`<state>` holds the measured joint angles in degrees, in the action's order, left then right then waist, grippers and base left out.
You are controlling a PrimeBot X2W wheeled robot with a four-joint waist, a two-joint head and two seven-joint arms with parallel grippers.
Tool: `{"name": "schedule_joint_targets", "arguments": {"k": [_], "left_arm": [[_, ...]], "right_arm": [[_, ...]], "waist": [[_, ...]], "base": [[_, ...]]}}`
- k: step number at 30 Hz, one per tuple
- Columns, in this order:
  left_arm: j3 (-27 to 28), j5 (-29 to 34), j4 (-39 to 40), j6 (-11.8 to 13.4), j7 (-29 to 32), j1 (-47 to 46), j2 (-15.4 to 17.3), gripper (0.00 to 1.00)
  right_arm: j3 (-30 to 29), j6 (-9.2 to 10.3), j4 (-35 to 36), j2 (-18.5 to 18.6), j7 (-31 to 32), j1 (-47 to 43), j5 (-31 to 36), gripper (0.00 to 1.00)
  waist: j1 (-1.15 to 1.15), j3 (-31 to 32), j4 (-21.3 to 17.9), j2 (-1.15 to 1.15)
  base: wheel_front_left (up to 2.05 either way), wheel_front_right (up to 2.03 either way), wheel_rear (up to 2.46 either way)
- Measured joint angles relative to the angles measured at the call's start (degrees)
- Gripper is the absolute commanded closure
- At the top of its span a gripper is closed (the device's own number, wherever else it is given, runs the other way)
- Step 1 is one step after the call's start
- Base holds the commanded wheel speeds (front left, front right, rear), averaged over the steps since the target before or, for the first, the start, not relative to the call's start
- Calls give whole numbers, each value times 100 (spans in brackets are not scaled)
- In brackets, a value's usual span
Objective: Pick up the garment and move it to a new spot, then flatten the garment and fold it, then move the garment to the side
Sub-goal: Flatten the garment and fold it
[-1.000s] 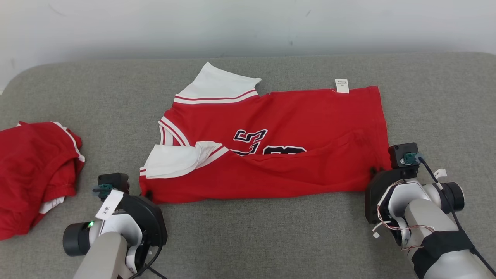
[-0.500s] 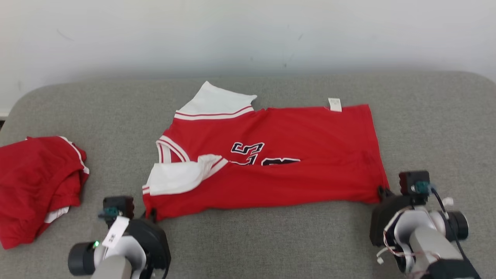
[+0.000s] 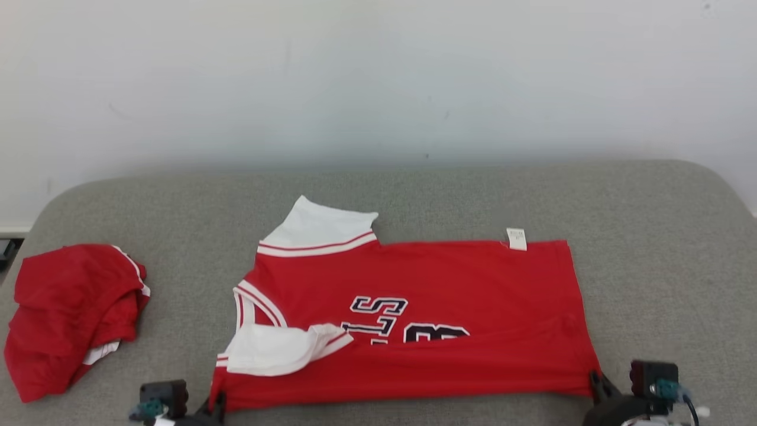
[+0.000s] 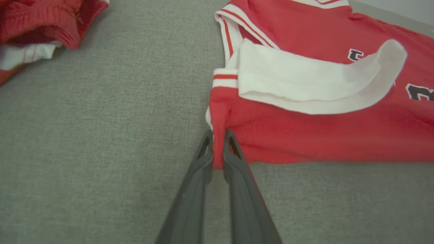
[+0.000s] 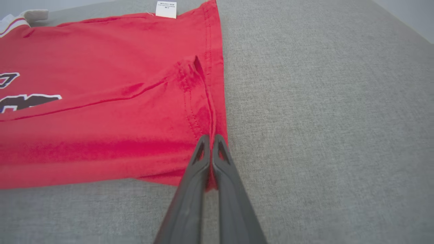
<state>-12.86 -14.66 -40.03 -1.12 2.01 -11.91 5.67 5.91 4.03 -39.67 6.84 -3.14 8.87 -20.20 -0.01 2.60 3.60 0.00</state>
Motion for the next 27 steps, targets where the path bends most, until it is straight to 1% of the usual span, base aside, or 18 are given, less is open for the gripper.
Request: {"name": "schedule_joint_targets", "arguments": {"k": [2, 5, 9, 10, 12, 14, 16, 20, 23, 24, 25, 27], "left_arm": [[-9, 0, 112, -45, -2, 159, 10, 100], [25, -32, 305, -42, -2, 442, 32, 100], [34, -91, 561, -41, 54, 785, 43, 100], [29, -94, 702, -40, 59, 944, 47, 100], [33, -105, 849, -34, 100, 1073, 59, 100], [33, -108, 1006, -25, 144, 1196, 85, 100], [29, -109, 1151, 10, 193, 1335, 98, 100], [40, -151, 1402, 64, 304, 1722, 112, 100], [-65, -151, 1541, 62, 460, 1822, 93, 100], [-90, -149, 1589, 59, 492, 1844, 94, 90], [-112, -147, 1646, 57, 498, 1859, 98, 0], [-142, -144, 1739, -1, 505, 1858, 124, 0]], "right_arm": [[-21, 1, 166, 1, -49, -235, -7, 100], [-77, 10, 443, 2, -143, -581, -46, 100], [-171, 60, 805, 19, -192, -996, -56, 100], [-189, 105, 987, 31, -193, -1218, -58, 100], [-214, 110, 1155, 33, -191, -1405, -58, 100], [-227, 154, 1343, 34, -189, -1548, -59, 100], [-243, 158, 1491, 38, -142, -1662, -58, 100], [-226, 175, 1682, 51, 2, -1783, -45, 100], [-218, 205, 1762, 64, 162, -1840, -44, 100], [-204, 205, 1778, 60, 223, -1859, -44, 78], [-186, 207, 1793, 56, 269, -1896, -44, 0], [-73, 186, 1794, 43, 396, -1918, -45, 0]], "waist": [[0, 72, -2, 0], [0, 158, -4, 0], [0, 222, -15, 0], [0, 229, -21, 0], [0, 231, -28, 0], [0, 233, -37, 0], [0, 235, -47, 0], [0, 235, -104, 0], [1, 216, -116, 0], [1, 210, -114, 0], [1, 203, -109, 0], [1, 186, -95, 0]], "base": [[0, 0, 0], [0, 0, 0], [0, 0, 0], [0, 0, 0], [0, 0, 0], [0, 0, 0], [0, 0, 0], [0, 0, 0], [0, 0, 0], [0, 0, 0], [0, 0, 0], [0, 0, 0]]}}
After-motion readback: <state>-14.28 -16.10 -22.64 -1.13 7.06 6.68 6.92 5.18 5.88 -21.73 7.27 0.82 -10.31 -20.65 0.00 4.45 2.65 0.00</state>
